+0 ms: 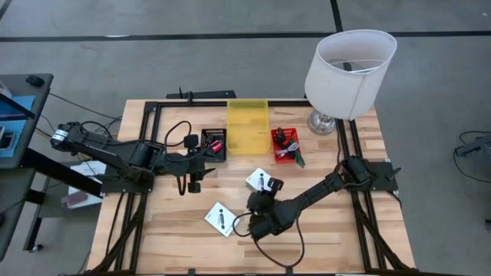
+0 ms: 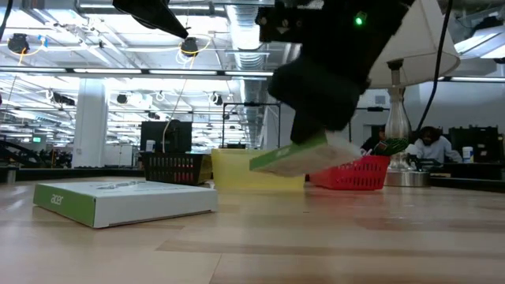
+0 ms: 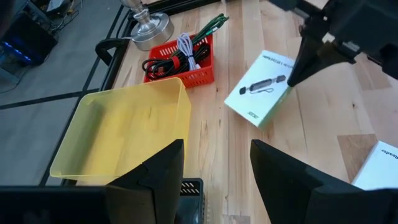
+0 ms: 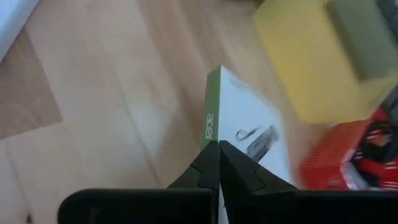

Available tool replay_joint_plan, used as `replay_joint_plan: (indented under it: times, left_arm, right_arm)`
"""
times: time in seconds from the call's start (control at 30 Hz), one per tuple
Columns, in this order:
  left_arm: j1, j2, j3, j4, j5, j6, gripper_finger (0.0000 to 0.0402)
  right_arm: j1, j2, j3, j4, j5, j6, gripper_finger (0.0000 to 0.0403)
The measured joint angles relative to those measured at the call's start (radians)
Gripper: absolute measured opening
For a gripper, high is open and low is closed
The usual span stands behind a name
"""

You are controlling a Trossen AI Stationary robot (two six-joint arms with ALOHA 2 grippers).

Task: Pick and place items into bin
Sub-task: Put the top card reader box into the yellow bin, then put the top white card reader box into the yellow bin

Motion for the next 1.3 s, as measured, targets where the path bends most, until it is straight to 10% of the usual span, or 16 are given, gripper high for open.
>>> replay_joint_plan:
  times: [0.6,1.07,1.3]
  left_arm:
    - [0.000,0.000,0.000,0.000,0.000,0.000,0.0178]
    - [0.000,0.000,0.000,0.000,0.000,0.000,0.0178]
    - [0.000,0.000,0.000,0.000,0.000,0.000,0.0178]
  right_arm:
    - [-0.003,0.003,0.061,-0.112,-0.014,0.103,0.0008]
    - [0.039,0.010,-0.059,0.017,-0.094,0.052,0.0265]
    - [0.041,0.008,-0.155,0.204,-0.115,-0.160,0.0293]
